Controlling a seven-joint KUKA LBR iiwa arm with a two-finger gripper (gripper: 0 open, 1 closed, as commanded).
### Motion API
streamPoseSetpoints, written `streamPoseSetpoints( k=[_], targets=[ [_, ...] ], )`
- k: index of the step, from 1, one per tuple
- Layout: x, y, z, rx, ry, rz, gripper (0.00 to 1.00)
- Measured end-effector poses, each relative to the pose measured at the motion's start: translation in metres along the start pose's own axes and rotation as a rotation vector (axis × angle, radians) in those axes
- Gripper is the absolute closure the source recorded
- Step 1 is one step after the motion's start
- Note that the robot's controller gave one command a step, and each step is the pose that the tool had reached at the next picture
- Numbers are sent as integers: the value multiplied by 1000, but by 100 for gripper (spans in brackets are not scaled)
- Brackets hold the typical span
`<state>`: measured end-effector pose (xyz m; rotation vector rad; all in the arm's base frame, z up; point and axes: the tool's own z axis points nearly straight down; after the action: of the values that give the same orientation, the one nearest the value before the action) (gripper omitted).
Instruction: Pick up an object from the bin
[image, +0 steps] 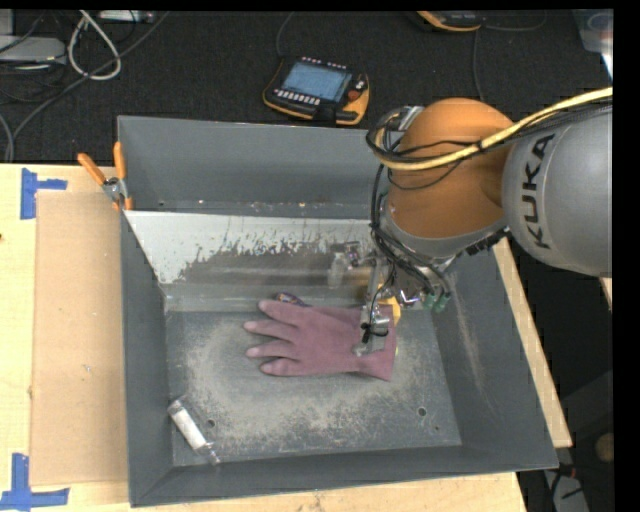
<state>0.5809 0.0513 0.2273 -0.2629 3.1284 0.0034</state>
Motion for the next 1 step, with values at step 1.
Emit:
streamPoseSetpoints(
  k=[1],
  targets=[
    [14, 6, -47, -1, 2, -183, 0]
  ],
)
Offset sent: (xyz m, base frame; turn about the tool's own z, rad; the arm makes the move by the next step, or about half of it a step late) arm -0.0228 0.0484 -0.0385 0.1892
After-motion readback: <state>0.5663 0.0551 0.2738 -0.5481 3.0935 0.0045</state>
